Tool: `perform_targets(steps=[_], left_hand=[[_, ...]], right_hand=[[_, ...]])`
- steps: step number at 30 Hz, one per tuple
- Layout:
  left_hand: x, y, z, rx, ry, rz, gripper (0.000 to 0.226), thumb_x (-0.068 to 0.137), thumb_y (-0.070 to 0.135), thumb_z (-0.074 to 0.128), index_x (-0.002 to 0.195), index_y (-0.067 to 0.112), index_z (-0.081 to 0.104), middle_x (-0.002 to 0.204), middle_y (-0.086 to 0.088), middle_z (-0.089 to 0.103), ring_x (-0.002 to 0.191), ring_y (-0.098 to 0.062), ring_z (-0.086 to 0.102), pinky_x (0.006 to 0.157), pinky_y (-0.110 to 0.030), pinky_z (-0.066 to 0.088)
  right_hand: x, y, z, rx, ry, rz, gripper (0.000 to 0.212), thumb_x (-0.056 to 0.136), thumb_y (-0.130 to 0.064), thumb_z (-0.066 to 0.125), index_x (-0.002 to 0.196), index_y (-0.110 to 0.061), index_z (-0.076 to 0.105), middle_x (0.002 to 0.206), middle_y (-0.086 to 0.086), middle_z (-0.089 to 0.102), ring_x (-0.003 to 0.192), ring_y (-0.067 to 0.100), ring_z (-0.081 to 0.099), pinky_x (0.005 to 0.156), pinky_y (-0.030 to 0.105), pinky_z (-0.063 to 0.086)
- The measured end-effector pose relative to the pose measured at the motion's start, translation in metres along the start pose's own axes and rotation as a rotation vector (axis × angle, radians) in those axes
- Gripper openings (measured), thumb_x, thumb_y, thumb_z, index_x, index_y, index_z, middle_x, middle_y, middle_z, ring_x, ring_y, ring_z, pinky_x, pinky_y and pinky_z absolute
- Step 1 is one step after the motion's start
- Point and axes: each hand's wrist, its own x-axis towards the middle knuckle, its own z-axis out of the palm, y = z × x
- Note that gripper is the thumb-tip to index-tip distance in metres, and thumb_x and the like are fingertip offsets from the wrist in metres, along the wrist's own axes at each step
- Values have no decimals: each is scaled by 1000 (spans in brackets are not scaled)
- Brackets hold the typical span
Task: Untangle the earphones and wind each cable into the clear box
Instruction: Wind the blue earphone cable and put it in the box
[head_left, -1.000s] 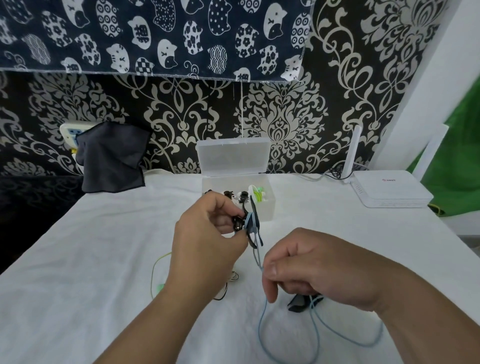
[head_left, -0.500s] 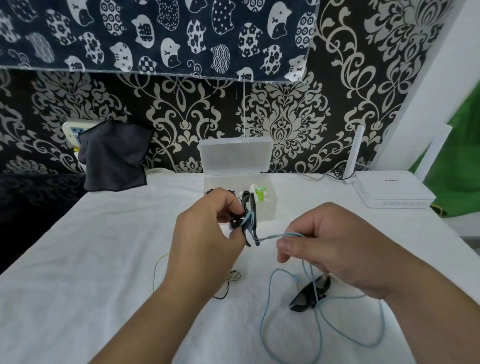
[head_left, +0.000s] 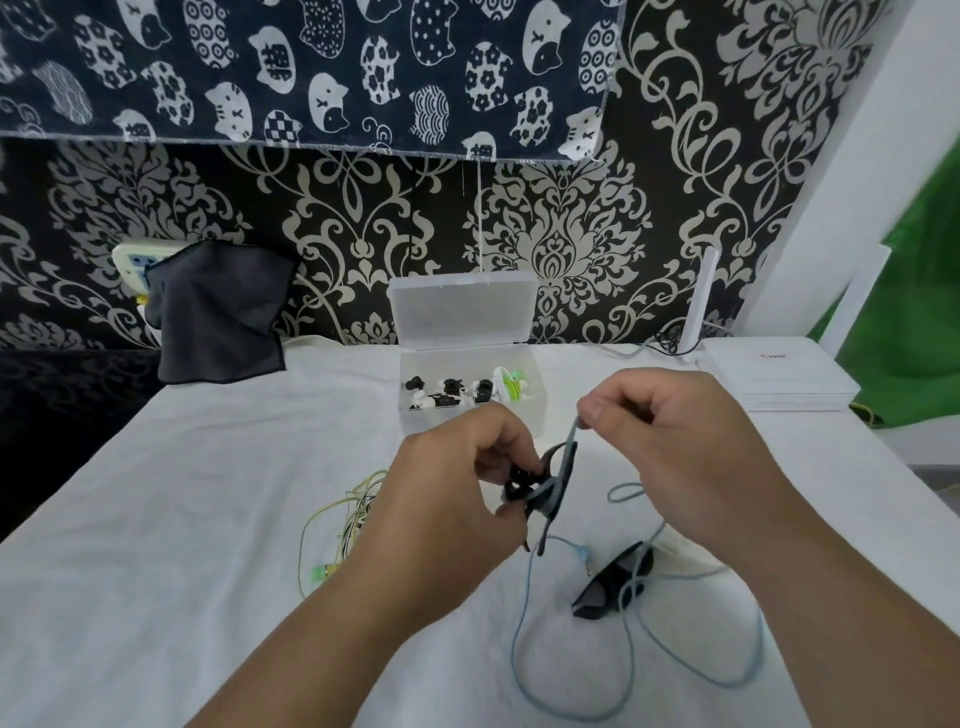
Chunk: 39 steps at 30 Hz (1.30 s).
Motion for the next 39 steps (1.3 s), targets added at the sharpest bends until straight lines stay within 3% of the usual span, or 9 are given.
perform_targets(steps=[4,9,12,15,18,22,27,33,39], left_hand=[[5,7,-3,-380,-14,-64,48,67,-19,71,70,28,61,84,-2,74,79,-21,72,78,-28,58],[8,5,-2,-617,63,-160,43,67,-32,60,74,10,53,80,-8,73,72,-18,69,67,-22,55],[9,4,-2,-689,110,-164,41,67,-29,62,73,9,52,81,-7,73,74,-20,70,67,-21,54],[11,5,-3,-733,152,-160,33,62,-17,68,75,9,52,83,-7,74,74,-20,72,67,-22,54],[12,2,-3,-667,233,-190,37,70,-26,65,77,8,53,85,-7,74,74,-19,72,69,-23,55],[12,-4,-6,-611,327,-211,36,71,-24,66,79,10,57,87,-7,75,75,-22,73,70,-25,56],[9,1,-1,-524,355,-212,34,71,-21,69,75,12,60,76,-1,73,56,-5,64,59,-13,49],[7,-1,-1,-174,409,-81,38,70,-9,75,78,25,62,83,15,71,78,-4,68,75,-16,54],[1,0,2,165,404,96,43,67,-9,74,78,30,58,81,17,66,83,0,62,72,-7,45]], right_hand=[[4,17,7,134,-18,142,27,96,-29,61,73,-20,70,49,-9,39,45,10,33,51,25,31],[6,24,13,173,-70,226,33,99,-32,55,72,-20,68,56,-3,39,48,13,33,54,33,29],[5,22,15,175,-79,243,36,100,-34,54,70,-18,67,59,-1,40,51,16,34,55,33,29],[0,20,24,146,-265,267,39,101,-34,50,70,-21,69,62,1,45,53,17,35,52,30,27],[-7,15,32,236,-462,286,40,105,-27,43,77,-16,70,57,-4,42,49,12,29,49,25,23],[-8,14,31,270,-566,272,32,106,-29,43,95,-20,73,59,-5,39,53,14,26,50,24,22],[-9,11,29,357,-632,355,24,104,-24,49,110,-11,69,59,-4,29,56,12,20,49,23,16],[-9,7,21,337,-600,392,23,101,-20,54,102,-5,71,55,-6,31,49,9,23,48,23,18],[-11,-4,22,366,-628,359,44,104,-32,49,83,0,71,53,-2,29,48,12,19,48,23,17]])
